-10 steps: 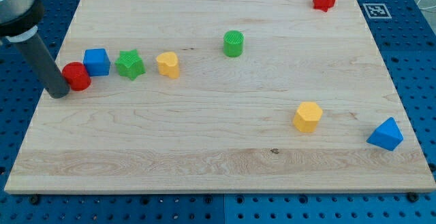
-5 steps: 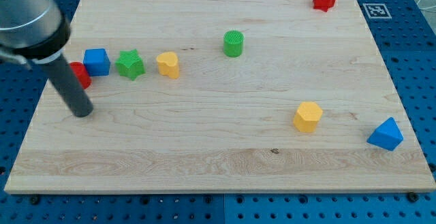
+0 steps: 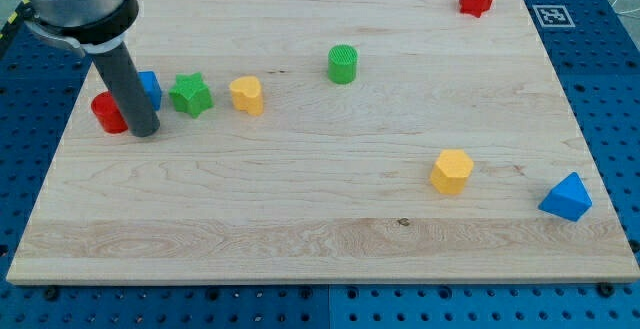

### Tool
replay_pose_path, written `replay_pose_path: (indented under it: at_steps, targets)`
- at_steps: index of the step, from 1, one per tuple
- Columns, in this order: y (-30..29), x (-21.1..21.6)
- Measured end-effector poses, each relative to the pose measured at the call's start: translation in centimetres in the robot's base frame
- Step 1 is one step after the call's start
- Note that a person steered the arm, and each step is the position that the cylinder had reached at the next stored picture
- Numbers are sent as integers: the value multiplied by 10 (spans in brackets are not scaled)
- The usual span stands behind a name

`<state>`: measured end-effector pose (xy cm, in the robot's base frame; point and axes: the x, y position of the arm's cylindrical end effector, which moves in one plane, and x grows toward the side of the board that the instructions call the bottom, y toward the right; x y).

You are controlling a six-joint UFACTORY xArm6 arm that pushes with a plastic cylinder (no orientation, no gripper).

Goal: Move the red circle towards left side of the blue cube

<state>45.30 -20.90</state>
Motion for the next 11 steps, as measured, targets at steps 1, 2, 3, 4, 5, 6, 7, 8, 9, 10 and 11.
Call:
replay_pose_path:
  at_steps: [1, 2, 3, 4, 5, 6, 7, 8, 9, 10, 11]
  targets:
    - [-12, 0]
    - [-26, 0]
    - [-35, 0]
    - [-37, 0]
    - [-38, 1]
    - [-44, 5]
    - [-52, 8]
    - [-66, 13]
    - [-74, 15]
    - [-75, 15]
    - [-75, 9]
